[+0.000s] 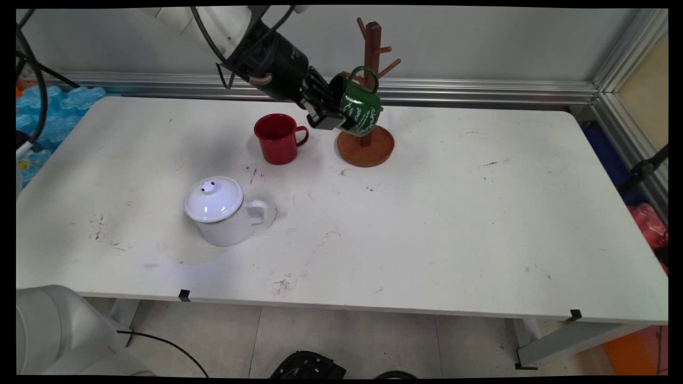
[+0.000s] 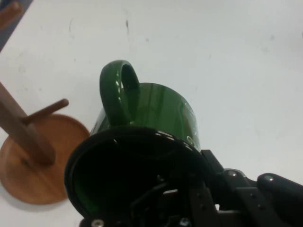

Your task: Place the picked object on the table

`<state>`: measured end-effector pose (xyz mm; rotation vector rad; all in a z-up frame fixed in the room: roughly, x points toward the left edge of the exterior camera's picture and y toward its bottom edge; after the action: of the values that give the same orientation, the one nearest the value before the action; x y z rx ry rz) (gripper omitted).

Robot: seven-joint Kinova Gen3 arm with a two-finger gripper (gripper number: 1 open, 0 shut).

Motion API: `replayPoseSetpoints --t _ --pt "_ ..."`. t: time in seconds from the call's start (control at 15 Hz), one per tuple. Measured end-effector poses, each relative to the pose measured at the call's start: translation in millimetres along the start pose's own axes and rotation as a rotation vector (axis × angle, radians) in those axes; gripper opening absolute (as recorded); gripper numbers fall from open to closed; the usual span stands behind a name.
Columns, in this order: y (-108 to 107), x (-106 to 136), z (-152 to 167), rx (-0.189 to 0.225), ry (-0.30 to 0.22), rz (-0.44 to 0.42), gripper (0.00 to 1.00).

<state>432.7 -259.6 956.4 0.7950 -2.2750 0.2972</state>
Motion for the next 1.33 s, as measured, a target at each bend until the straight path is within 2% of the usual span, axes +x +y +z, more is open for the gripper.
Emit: replayPoseSetpoints --t 0.73,1.07,1.33 --pt "-1.7 7.5 17.4 0.025 -0.217 0.176 0.0" --pt "-4.2 7.6 27.8 0.041 -0.291 0.216 0.0" --pt "-2.4 3.2 39.8 0.054 -0.367 0.216 0.0"
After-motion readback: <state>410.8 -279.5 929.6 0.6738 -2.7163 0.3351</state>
